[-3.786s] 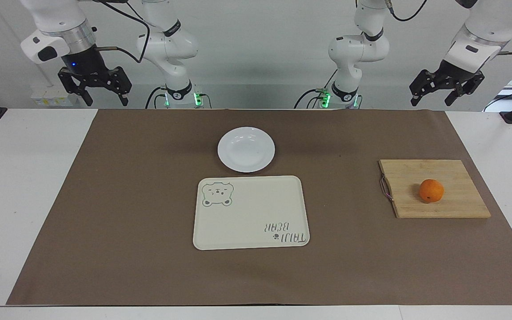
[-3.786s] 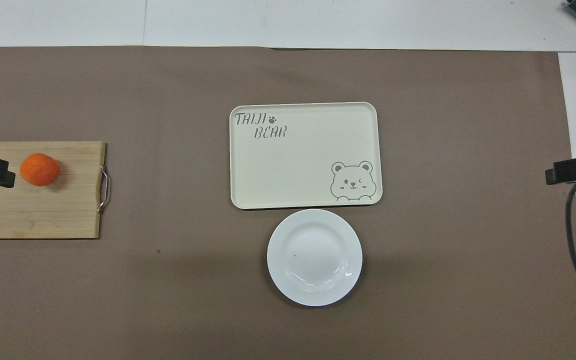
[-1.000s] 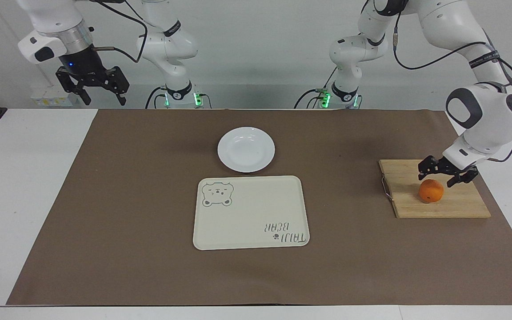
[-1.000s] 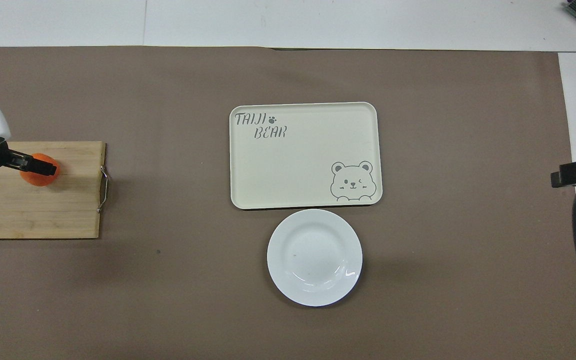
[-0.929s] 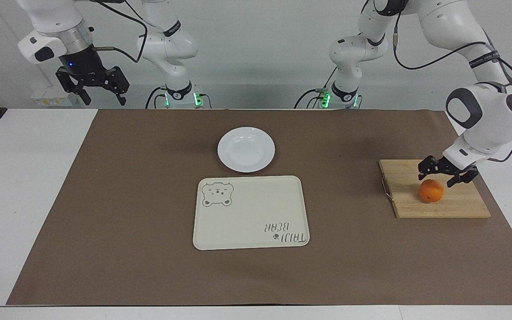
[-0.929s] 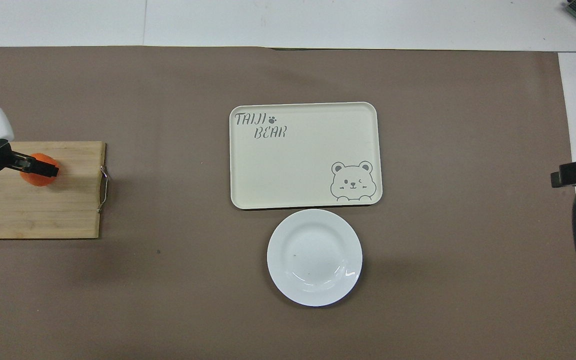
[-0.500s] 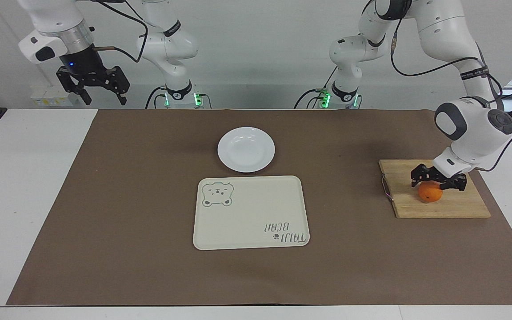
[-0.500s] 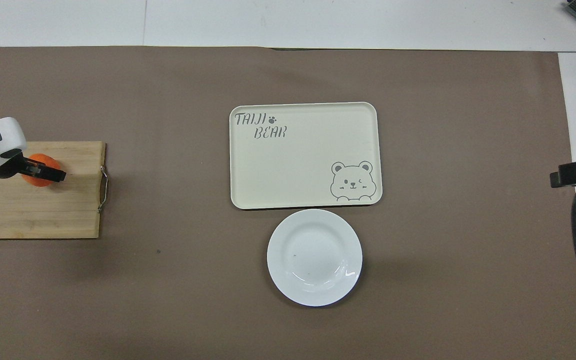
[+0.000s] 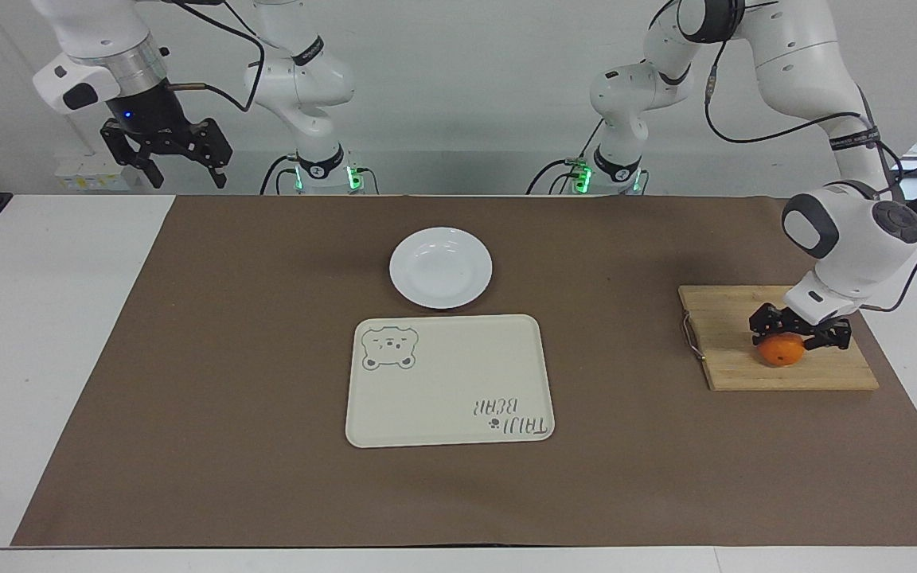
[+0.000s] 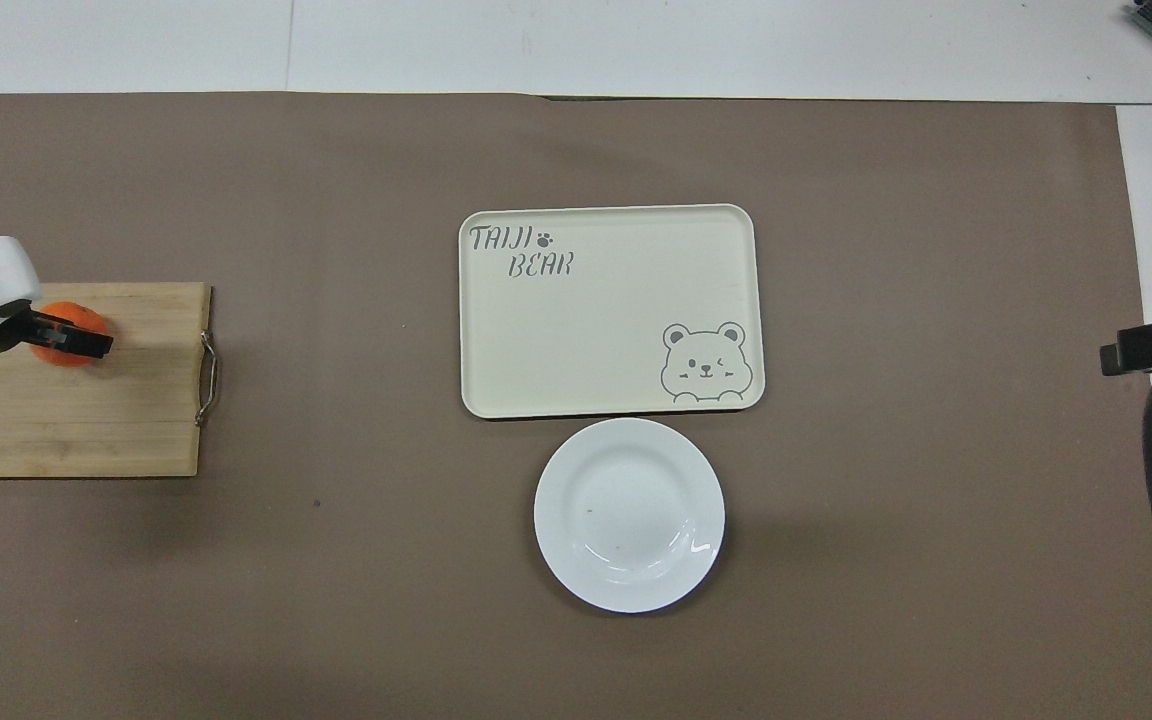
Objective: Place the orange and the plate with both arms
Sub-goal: 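Move the left gripper to the orange and close on it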
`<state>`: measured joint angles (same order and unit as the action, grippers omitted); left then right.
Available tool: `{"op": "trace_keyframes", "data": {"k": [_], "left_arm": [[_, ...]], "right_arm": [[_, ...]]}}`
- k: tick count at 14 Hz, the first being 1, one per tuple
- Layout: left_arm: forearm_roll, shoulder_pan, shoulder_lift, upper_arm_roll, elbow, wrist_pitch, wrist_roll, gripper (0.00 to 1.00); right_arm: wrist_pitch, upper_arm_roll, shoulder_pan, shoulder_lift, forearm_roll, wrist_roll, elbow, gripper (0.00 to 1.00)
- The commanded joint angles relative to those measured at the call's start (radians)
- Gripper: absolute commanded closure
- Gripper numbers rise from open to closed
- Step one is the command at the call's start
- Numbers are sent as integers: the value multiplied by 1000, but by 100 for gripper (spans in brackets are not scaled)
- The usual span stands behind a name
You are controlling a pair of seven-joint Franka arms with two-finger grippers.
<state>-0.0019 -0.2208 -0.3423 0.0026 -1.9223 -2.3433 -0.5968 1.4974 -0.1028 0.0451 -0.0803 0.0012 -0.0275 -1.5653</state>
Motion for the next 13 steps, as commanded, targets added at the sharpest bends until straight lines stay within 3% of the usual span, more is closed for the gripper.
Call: {"op": "trace_keyframes", "data": {"k": [1,2,3,4,10,13], "left_arm": [[14,-9,-6,-9,-24,-39,-9,0],[14,-12,-6,-9,-24,-37,-8,0],[14,-12,-6,-9,-20,-30,-9,72],[14,-12,-6,-9,-18,-28,-9,100],[11,8,35,-10,80,140,6,100],[7,23,106,-18,89,226,75,100]], "right_arm": [[-5,8,-7,-13,-10,6,-7,0],[-6,8,-7,-13,-10,6,-7,0],[-6,8,-7,-13,-10,6,-7,0],[-6,8,-7,-15,-10,6,-7,0],[-6,8,-7,-13,-10,6,-7,0],[-6,8,-7,-13,-10,6,-7,0]]}}
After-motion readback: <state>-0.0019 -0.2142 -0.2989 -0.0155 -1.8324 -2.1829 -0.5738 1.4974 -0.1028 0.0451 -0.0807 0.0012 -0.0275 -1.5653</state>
